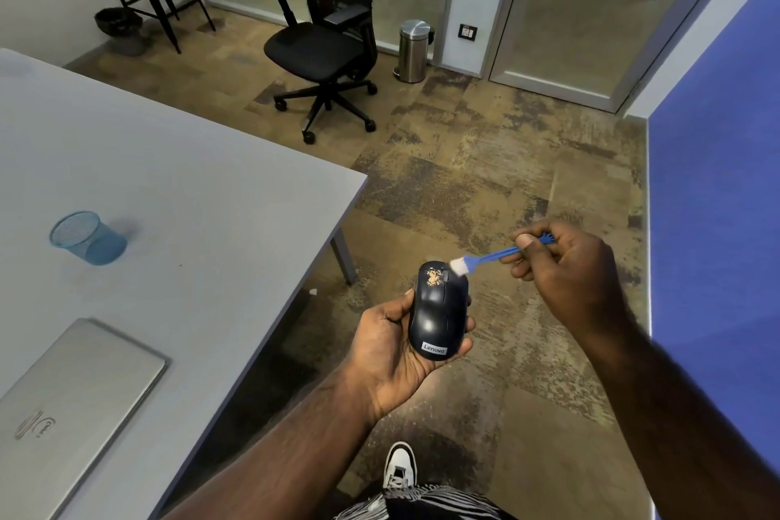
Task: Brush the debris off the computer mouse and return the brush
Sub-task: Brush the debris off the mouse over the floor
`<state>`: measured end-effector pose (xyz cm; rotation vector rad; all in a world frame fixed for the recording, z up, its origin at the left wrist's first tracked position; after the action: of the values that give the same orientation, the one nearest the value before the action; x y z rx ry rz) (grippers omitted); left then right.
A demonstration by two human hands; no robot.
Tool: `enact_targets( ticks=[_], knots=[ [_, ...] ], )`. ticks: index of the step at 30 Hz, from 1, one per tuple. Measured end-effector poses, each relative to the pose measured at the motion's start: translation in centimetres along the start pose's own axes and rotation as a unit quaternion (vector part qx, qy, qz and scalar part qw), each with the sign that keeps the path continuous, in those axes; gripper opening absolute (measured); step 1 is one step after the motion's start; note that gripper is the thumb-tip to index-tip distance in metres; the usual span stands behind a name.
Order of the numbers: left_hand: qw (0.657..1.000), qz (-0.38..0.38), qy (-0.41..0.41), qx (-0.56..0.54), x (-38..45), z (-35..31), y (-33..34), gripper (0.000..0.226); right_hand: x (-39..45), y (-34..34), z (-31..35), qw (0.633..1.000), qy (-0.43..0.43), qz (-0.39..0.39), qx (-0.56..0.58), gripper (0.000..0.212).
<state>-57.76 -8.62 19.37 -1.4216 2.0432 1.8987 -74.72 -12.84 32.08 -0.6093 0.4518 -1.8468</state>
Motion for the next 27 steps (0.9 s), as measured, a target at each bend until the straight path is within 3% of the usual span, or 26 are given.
enact_targets(
  ticks=[6, 8, 12, 16, 20, 27],
  knots=[
    [1.000, -0.002, 0.003, 0.018, -0.1, -0.3, 0.4, 0.054, 0.0, -0.7, 0.4, 0.999, -0.008, -0.014, 0.039, 0.018],
    [1.000, -0.003, 0.005, 0.025, -0.1, -0.4, 0.5, 0.055, 0.0, -0.6, 0.7, 1.000, -0.021, -0.009, 0.017, 0.022],
    [1.000, -0.008, 0.005, 0.028, -0.1, -0.4, 0.4, 0.056, 0.4, -1.6, 1.2, 0.998, -0.039, -0.050, -0.026, 0.011],
    [0.999, -0.013, 0.011, 0.034, -0.1, -0.5, 0.6, 0.051, -0.2, -1.0, 4.2, 0.993, -0.116, 0.003, 0.001, 0.011],
    [0.999, -0.025, 0.016, 0.042, 0.1, -0.5, 0.2, 0.046, -0.9, 0.9, 5.7, 0.982, -0.171, 0.063, -0.041, 0.011],
    [0.998, -0.025, 0.016, 0.053, 0.0, -0.1, 0.0, 0.048, 0.4, 1.2, 5.3, 0.977, -0.174, 0.027, -0.120, 0.009]
  ],
)
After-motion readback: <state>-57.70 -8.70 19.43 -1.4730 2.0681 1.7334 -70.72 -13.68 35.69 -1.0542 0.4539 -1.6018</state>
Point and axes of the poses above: each hand's wrist, its own x-axis towards the middle knuckle, its own y-axis out of the palm, z = x × y, the point moved 10 cm from there along x, towards the middle knuckle
